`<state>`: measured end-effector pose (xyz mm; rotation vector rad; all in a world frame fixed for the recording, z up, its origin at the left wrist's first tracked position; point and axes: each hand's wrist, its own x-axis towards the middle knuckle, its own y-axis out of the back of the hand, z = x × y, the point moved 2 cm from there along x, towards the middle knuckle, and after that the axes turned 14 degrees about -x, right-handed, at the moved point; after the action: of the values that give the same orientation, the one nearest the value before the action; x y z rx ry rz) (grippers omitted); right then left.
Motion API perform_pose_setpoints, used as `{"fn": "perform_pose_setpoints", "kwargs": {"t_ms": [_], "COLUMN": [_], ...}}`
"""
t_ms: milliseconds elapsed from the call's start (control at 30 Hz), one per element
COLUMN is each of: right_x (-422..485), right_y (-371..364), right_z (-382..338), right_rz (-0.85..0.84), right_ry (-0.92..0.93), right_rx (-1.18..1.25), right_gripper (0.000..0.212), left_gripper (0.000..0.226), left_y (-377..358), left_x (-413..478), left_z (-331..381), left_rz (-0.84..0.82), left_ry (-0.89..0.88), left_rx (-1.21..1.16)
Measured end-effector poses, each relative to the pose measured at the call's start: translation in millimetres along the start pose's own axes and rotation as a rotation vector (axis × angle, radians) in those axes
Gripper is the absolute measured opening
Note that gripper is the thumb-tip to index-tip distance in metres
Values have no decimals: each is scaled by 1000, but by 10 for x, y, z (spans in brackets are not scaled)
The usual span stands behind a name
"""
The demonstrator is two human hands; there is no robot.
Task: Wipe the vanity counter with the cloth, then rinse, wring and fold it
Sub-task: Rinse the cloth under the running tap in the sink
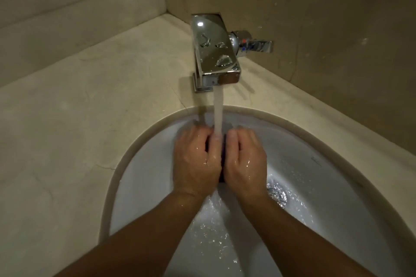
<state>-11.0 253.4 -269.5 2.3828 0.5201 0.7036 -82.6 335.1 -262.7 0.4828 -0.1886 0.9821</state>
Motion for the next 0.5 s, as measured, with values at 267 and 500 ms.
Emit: {"fn": "perform_pose_setpoints", "kwargs": {"t_ms": [267, 500], "right_x": [-394, -212], "right_y": [-298, -454], "right_z": [199, 312], "right_rz": [-88, -77], "right_ry": [-162, 104], "right_rx": [4, -273], "right_gripper": [12, 17], "left_gripper": [31, 46], "left_y": [45, -62], "left_x": [-211, -168], "left_z": [-345, -307], "left_rz": [-207, -143], "left_ry": [64, -83], "left_rx": [215, 542]}}
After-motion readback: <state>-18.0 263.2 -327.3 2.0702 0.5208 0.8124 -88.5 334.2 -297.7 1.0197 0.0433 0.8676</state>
